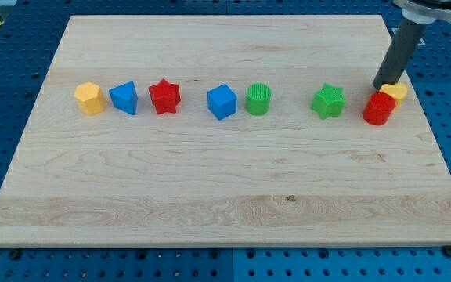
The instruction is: Push the red circle a bit up
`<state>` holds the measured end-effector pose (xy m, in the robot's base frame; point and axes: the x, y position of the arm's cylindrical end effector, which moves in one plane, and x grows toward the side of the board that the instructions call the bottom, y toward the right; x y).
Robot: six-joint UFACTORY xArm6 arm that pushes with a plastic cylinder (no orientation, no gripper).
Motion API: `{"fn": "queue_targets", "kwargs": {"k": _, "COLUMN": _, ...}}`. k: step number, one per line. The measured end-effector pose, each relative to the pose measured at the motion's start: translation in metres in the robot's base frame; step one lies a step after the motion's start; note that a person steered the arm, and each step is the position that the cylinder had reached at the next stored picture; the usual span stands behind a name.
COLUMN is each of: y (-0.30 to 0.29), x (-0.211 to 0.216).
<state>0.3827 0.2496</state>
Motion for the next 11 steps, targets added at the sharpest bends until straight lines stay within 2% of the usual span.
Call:
{"fn": "queue_targets", "kwargs": {"k": 2, "y": 0.015, "x": 0.001}}
{"fn": "queue_targets", "kwargs": {"k": 4, "y": 0.057, "x": 0.001}}
{"fn": "queue_targets", "kwargs": {"k": 5, "y": 0.075, "x": 0.019}}
{"fn": "queue_targets", "kwargs": {"k": 6, "y": 0.080, "x": 0.059}}
{"fn": "queue_targets", "kwargs": {"k": 7, "y": 0.065, "x": 0.097}}
{"fn": "queue_targets", "kwargs": {"k": 8, "y": 0.034, "x": 0.109}}
{"fn": "queue_targets", "kwargs": {"k": 11, "y": 0.022, "x": 0.091}}
